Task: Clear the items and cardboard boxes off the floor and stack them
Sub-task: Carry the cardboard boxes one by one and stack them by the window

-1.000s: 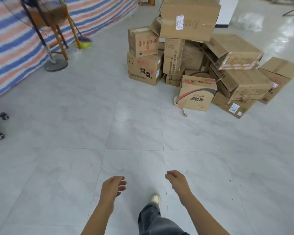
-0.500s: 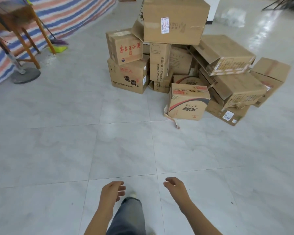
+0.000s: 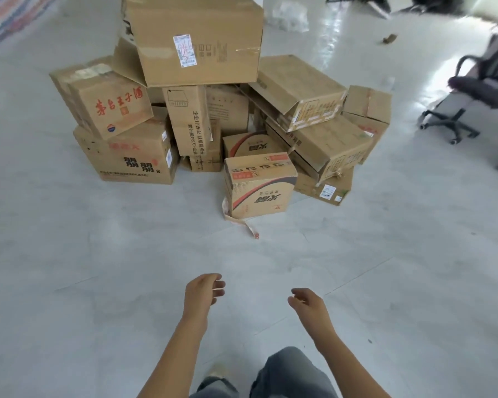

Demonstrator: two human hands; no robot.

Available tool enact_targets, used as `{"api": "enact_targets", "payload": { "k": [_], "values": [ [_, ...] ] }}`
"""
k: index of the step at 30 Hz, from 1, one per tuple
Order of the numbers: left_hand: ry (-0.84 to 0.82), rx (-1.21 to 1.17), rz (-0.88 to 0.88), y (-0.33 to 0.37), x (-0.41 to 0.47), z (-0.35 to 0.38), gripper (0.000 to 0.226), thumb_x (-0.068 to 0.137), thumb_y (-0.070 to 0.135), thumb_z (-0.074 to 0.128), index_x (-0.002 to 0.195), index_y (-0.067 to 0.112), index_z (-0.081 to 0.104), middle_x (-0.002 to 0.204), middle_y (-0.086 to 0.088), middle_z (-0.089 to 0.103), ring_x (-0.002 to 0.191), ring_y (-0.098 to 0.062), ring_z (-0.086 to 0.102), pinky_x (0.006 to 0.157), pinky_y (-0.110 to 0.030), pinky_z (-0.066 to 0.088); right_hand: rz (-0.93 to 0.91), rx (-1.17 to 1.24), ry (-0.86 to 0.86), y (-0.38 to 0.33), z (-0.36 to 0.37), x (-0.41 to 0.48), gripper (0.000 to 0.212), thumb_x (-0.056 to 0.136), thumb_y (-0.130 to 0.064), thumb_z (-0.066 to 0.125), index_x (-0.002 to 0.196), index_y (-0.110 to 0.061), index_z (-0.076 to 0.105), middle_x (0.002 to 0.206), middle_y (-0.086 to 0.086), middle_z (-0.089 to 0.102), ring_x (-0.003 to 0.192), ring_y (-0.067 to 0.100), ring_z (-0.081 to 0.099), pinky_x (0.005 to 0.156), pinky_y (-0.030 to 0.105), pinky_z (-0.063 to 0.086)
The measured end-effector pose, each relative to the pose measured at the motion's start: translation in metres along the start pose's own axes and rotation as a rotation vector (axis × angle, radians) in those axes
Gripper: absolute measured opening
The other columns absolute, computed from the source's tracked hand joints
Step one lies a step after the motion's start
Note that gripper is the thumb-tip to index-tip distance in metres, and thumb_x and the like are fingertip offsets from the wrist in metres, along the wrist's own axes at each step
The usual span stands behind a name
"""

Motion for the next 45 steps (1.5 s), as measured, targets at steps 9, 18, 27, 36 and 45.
{"api": "enact_targets", "payload": {
  "k": [9, 18, 27, 36, 45],
  "values": [
    [-0.133, 0.212, -0.022, 0.061, 0.092, 0.162, 0.016, 0.089, 0.006, 0.051, 0.078, 0.007, 0.061, 0.071, -0.007, 0.062, 0.061, -0.018, 0.055, 0.059, -0.025, 0.038, 0.084, 0.100, 0.132, -0.012, -0.098, 0.137, 0.033, 0.090, -0.013, 0.054, 0.122, -0.006, 0.056, 0.108, 0.004, 0.057, 0.098, 0.018, 0.051, 0.082, 0.026, 0.037],
    [-0.237, 0.362, 0.051, 0.134, 0.134, 0.335, 0.018, 0.093, 0.014, 0.050, 0.081, 0.007, 0.062, 0.075, -0.005, 0.063, 0.063, -0.013, 0.057, 0.060, -0.023, 0.040, 0.085, 0.222, 0.164, -0.075, -0.227, 0.280, 0.031, 0.090, -0.012, 0.054, 0.120, -0.005, 0.057, 0.107, 0.006, 0.057, 0.098, 0.018, 0.049, 0.082, 0.027, 0.035],
    [-0.064, 0.324, -0.041, 0.194, 0.230, 0.388, 0.020, 0.093, 0.008, 0.049, 0.075, 0.007, 0.059, 0.077, -0.011, 0.062, 0.069, -0.021, 0.057, 0.060, -0.026, 0.042, 0.177, 0.157, 0.094, -0.110, -0.253, 0.395, 0.033, 0.091, -0.012, 0.053, 0.122, -0.003, 0.055, 0.110, 0.008, 0.057, 0.098, 0.019, 0.049, 0.081, 0.026, 0.036],
    [-0.147, 0.299, 0.155, 0.352, 0.365, 0.502, 0.020, 0.093, 0.014, 0.048, 0.090, 0.002, 0.062, 0.083, -0.009, 0.063, 0.076, -0.019, 0.058, 0.067, -0.027, 0.042, 0.104, 0.158, 0.184, -0.237, -0.308, 0.552, 0.032, 0.088, -0.010, 0.054, 0.119, -0.003, 0.058, 0.104, 0.007, 0.058, 0.093, 0.021, 0.052, 0.079, 0.029, 0.039],
    [-0.125, 0.258, -0.025, 0.381, 0.432, 0.561, 0.025, 0.093, 0.006, 0.045, 0.069, 0.006, 0.055, 0.068, -0.006, 0.057, 0.062, -0.016, 0.051, 0.056, -0.025, 0.035, 0.143, 0.094, 0.103, -0.294, -0.332, 0.650, 0.025, 0.087, -0.006, 0.054, 0.112, -0.006, 0.060, 0.101, 0.008, 0.060, 0.085, 0.017, 0.053, 0.073, 0.023, 0.041]
  ]
}}
Point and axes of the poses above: each hand's wrist, its own x-axis towards the middle knuckle, its own z-axis out of the palm, y = z × x, the point moved 4 cm from there along x, towards the middle knuckle
